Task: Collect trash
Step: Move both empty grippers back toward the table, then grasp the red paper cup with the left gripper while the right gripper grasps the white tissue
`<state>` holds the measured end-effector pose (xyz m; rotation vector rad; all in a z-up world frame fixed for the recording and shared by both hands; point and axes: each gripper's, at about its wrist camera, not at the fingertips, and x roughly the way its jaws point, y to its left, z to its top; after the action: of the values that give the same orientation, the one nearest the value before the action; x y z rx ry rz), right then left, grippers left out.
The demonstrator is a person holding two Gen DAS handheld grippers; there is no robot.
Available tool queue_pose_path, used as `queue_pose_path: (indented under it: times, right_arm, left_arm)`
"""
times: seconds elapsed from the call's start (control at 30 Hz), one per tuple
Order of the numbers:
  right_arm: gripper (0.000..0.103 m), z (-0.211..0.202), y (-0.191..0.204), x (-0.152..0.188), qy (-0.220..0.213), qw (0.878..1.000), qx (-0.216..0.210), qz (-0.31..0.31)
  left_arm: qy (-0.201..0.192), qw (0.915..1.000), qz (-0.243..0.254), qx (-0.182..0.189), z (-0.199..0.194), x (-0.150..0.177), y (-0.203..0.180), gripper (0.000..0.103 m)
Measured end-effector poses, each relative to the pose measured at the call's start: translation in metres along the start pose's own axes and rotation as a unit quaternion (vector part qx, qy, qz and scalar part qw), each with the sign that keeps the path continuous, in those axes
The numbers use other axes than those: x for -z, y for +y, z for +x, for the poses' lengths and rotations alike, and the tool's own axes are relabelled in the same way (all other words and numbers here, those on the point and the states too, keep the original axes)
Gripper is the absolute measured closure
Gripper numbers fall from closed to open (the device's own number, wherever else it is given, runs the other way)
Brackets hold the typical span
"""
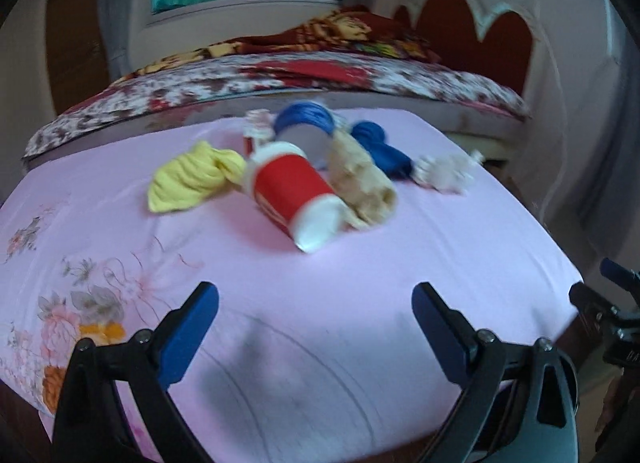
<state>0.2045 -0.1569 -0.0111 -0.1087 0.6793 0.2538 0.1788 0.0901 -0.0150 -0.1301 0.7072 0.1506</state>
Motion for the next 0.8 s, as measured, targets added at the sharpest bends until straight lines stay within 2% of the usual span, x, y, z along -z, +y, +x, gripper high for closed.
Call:
queue_pose_path:
  times: [0.17,0.57,0.7,0.8]
  right_arm:
    - [0.000,0.037,0.013,-0.029,0.009,1.000,-0.005,-0.011]
    - [0.000,0.098,0.021,-0.063,0.033,0.999,-0.017,-0.020]
    - [0.000,0.115,0.030,-0.072,0.042,0.998,-0.029,-0.028]
    - [0.000,0.131,0.039,-0.082,0.046,0.998,-0.032,-0.040]
  left_arm:
    - [-0.005,0.9997,-0.020,-0.015,0.020,-0.019,0.008,0.005]
    - [0.036,0.9986,-0.037,-0.008,0.079,-0.042,0.005,0.010]
    - [0.050,0.9982,-0.032,-0.009,0.087,-0.041,0.013,0.020]
    - [0.051,0.9981,-0.028,-0.018,0.086,-0.040,0.029,0.021]
